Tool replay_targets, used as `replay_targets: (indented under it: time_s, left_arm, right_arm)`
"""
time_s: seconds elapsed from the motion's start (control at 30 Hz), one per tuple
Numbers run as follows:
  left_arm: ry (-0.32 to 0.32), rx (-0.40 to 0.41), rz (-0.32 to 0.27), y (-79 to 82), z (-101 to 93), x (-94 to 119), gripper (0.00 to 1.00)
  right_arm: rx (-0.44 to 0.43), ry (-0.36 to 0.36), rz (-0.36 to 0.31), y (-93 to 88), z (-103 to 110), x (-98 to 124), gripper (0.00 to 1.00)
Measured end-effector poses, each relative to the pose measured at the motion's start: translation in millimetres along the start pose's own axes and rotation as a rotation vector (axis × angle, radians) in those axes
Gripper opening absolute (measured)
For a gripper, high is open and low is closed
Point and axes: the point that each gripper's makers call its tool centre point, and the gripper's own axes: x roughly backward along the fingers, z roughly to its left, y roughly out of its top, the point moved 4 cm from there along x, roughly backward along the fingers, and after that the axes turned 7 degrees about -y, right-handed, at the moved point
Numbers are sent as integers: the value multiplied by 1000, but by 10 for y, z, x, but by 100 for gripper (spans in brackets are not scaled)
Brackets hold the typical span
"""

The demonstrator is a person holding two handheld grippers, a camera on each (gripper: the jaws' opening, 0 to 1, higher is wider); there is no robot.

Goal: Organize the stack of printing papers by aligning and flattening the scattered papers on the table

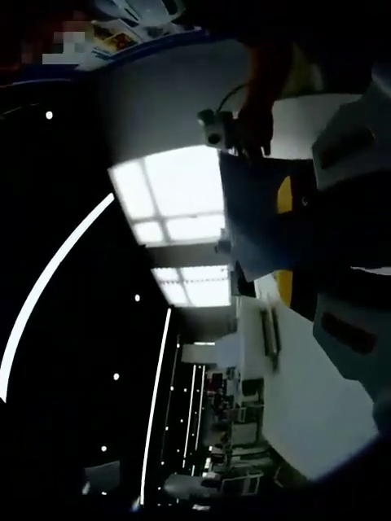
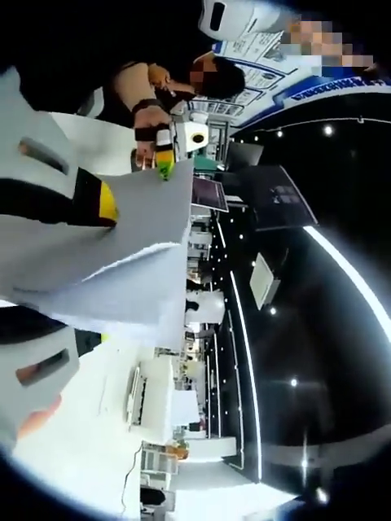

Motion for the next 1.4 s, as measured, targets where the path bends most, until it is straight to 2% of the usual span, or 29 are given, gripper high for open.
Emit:
replay_targets:
  time_s: [0.03,0.27,0.7,1.13,1.4]
  left_arm:
    - [9,-1,-4,15,20,35,25]
    - [8,-4,2,20,23,48,21]
    - [20,3,16,25,50,41,20]
    - [20,-4,28,45,77,22,19]
    - [12,0,26,39,50,-20,20]
  right_arm:
    - [-13,-2,2,-26,-58,89,30]
    - [-41,22,1,-61,-72,226,27]
    - [-107,50,-53,38,-198,543,15]
    - [-88,60,-55,31,-186,515,5]
    - [-90,58,-55,28,-151,464,5]
